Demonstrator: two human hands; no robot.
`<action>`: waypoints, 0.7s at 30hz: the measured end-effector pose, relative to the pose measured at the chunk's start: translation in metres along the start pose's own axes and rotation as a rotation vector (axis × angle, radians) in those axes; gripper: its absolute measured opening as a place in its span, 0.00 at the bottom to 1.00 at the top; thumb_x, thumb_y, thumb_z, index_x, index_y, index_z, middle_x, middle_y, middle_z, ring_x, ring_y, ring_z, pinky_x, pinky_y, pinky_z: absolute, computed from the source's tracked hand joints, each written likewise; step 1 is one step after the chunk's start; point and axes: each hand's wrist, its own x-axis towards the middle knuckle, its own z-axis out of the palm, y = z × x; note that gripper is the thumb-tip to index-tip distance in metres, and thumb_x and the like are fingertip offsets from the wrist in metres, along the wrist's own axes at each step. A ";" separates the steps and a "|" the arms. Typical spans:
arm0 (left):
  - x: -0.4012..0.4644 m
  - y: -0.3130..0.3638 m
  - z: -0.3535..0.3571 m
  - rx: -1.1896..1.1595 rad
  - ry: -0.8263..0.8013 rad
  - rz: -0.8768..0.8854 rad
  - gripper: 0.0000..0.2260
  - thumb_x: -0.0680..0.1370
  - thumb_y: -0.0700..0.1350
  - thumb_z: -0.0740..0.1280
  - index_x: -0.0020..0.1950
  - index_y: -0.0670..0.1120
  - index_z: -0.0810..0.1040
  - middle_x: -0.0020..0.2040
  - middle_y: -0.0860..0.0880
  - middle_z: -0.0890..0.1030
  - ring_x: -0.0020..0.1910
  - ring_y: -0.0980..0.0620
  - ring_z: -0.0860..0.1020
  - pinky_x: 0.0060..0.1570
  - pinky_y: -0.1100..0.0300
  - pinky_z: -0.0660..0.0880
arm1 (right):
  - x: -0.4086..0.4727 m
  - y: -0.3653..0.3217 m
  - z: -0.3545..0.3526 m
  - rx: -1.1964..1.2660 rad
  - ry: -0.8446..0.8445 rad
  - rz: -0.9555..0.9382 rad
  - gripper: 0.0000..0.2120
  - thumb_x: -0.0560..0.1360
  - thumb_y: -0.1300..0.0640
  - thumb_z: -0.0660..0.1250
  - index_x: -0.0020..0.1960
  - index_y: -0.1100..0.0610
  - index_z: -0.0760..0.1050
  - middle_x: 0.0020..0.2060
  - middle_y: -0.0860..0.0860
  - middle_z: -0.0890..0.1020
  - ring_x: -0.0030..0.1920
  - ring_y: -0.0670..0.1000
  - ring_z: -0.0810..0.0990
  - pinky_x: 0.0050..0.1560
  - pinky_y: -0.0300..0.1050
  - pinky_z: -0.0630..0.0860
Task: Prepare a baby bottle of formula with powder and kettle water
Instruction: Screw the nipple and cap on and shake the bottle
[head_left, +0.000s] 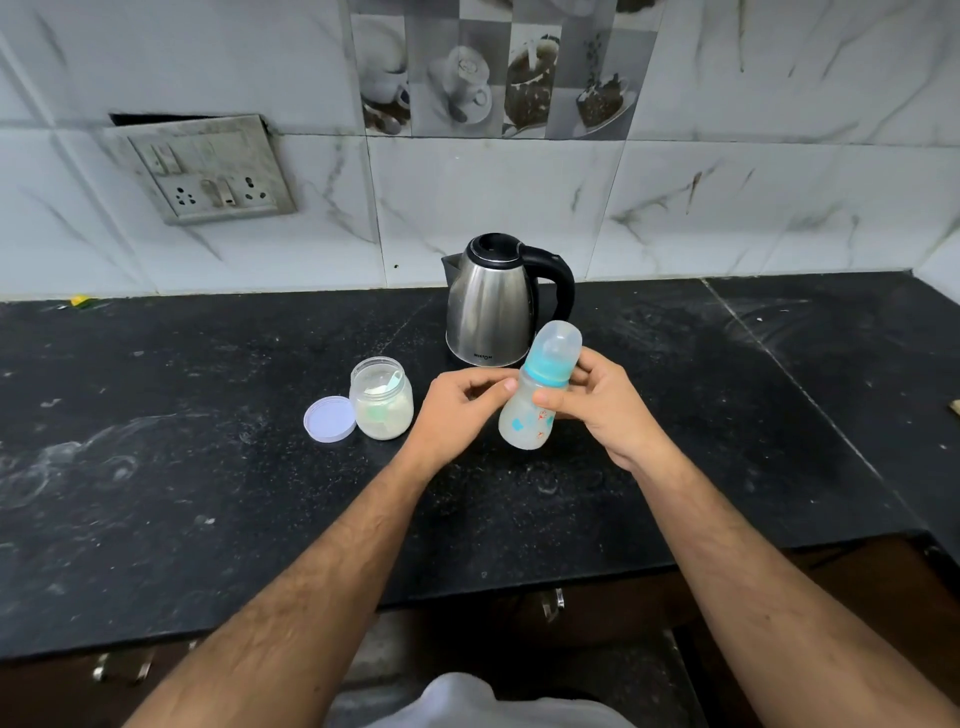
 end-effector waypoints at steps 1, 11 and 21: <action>0.001 -0.007 0.000 0.008 -0.007 -0.012 0.10 0.79 0.42 0.68 0.59 0.44 0.84 0.54 0.51 0.86 0.55 0.55 0.83 0.54 0.61 0.78 | 0.003 0.005 0.000 -0.025 0.001 0.004 0.25 0.69 0.66 0.76 0.65 0.60 0.75 0.57 0.54 0.84 0.57 0.51 0.83 0.56 0.46 0.81; 0.031 -0.055 0.020 0.201 -0.020 -0.223 0.13 0.79 0.44 0.69 0.63 0.50 0.82 0.54 0.54 0.85 0.45 0.68 0.81 0.38 0.74 0.72 | 0.053 0.064 -0.014 -0.311 -0.004 0.077 0.28 0.64 0.64 0.81 0.62 0.57 0.77 0.53 0.50 0.84 0.55 0.48 0.83 0.54 0.39 0.79; 0.092 -0.080 0.033 0.266 0.056 -0.313 0.18 0.79 0.35 0.65 0.65 0.51 0.81 0.55 0.51 0.85 0.39 0.61 0.78 0.45 0.58 0.81 | 0.124 0.076 -0.036 -0.455 -0.036 0.084 0.29 0.65 0.64 0.80 0.63 0.56 0.77 0.53 0.49 0.83 0.53 0.49 0.81 0.56 0.43 0.78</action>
